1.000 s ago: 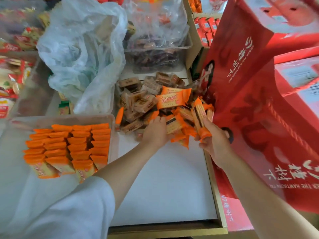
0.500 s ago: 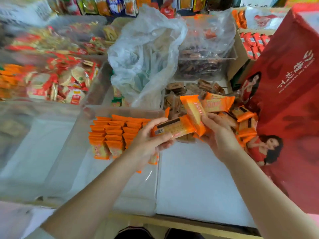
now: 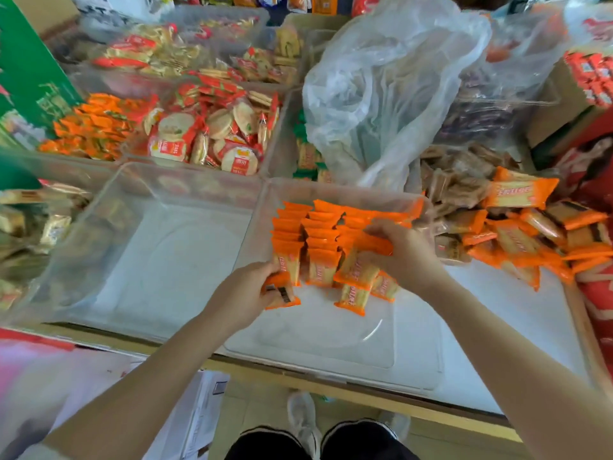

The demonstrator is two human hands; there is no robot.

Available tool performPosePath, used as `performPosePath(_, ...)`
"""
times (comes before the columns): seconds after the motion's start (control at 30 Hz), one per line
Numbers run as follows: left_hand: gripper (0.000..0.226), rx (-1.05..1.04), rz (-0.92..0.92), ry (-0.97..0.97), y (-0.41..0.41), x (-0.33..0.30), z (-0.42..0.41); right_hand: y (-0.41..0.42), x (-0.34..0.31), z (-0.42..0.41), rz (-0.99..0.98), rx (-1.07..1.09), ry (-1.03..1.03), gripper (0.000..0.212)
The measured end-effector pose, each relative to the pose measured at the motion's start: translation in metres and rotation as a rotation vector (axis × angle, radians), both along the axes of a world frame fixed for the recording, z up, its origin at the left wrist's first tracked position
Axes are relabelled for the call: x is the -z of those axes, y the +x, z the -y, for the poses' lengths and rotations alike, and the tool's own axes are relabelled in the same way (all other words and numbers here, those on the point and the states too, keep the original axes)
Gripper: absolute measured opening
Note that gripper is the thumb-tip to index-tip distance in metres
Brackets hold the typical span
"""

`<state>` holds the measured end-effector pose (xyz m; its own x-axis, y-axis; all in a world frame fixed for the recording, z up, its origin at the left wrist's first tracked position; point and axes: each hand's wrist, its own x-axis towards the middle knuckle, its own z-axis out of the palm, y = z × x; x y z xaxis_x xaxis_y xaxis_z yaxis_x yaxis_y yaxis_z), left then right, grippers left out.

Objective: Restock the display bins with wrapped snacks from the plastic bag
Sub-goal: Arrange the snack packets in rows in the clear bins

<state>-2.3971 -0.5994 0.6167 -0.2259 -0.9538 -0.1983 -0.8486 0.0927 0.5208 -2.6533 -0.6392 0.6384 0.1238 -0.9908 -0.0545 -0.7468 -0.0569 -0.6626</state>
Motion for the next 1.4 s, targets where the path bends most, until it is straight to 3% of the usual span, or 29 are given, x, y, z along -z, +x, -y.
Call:
performPosePath(0.13, 0.027, 0.304, 0.226, -0.096, 0.006, 0.005, 0.002, 0.039, 0.036, -0.008, -0.16, -0.123, 0.014, 0.03)
performPosePath(0.3, 0.031, 0.472, 0.132, -0.308, 0.023, 0.006, 0.003, 0.066, 0.068, -0.002, -0.617, -0.17, -0.116, 0.036)
performPosePath(0.43, 0.035, 0.56, 0.031, -0.356, 0.033, 0.009, 0.006, 0.07, 0.071, -0.009, -0.674, -0.091, -0.327, 0.053)
performPosePath(0.5, 0.028, 0.582, -0.053, -0.376, 0.033, 0.007, 0.009, 0.07, 0.061, -0.017, -0.453, -0.069, -0.34, 0.047)
performPosePath(0.53, 0.026, 0.581, -0.099, -0.381, 0.032, 0.006, 0.01, 0.07, 0.05, -0.024, -0.272, -0.021, -0.225, 0.039)
performPosePath(0.63, 0.02, 0.538, -0.235, -0.399, 0.021, 0.002, 0.011, 0.065, 0.024, -0.035, 0.317, 0.16, 0.56, 0.029)
performPosePath(0.67, 0.022, 0.524, -0.281, -0.402, 0.016, 0.001, 0.011, 0.06, 0.021, -0.038, 0.504, 0.202, 0.735, 0.029)
performPosePath(0.73, 0.027, 0.521, -0.355, -0.404, 0.001, 0.0, 0.012, 0.045, 0.013, -0.041, 0.794, 0.238, 0.847, 0.027)
performPosePath(0.8, 0.042, 0.525, -0.397, -0.3, -0.014, 0.005, 0.014, 0.025, 0.003, -0.042, 0.927, 0.268, 0.807, 0.033)
performPosePath(0.87, 0.059, 0.498, -0.332, -0.093, -0.025, 0.014, 0.018, 0.005, -0.007, -0.041, 0.799, 0.292, 0.653, 0.032)
performPosePath(0.97, 0.053, 0.364, 0.051, 0.088, -0.037, 0.029, 0.028, -0.02, -0.014, -0.037, 0.152, 0.267, 0.322, 0.018)
performPosePath(1.0, 0.05, 0.3, 0.178, 0.129, -0.042, 0.034, 0.031, -0.024, -0.013, -0.037, -0.09, 0.206, 0.259, 0.016)
performPosePath(1.07, 0.053, 0.229, 0.397, 0.171, -0.051, 0.047, 0.036, -0.024, -0.004, -0.036, -0.389, 0.041, 0.212, 0.02)
performPosePath(1.13, 0.064, 0.178, 0.498, 0.219, -0.061, 0.059, 0.036, -0.021, 0.015, -0.033, -0.557, -0.119, 0.184, 0.023)
performPosePath(1.23, 0.069, 0.087, 0.454, 0.261, -0.072, 0.073, 0.031, -0.013, 0.045, -0.025, -0.837, -0.211, 0.071, 0.018)
performPosePath(1.4, 0.054, 0.06, 0.436, 0.182, -0.08, 0.078, 0.03, -0.009, 0.065, -0.026, -0.907, -0.067, -0.165, 0.038)
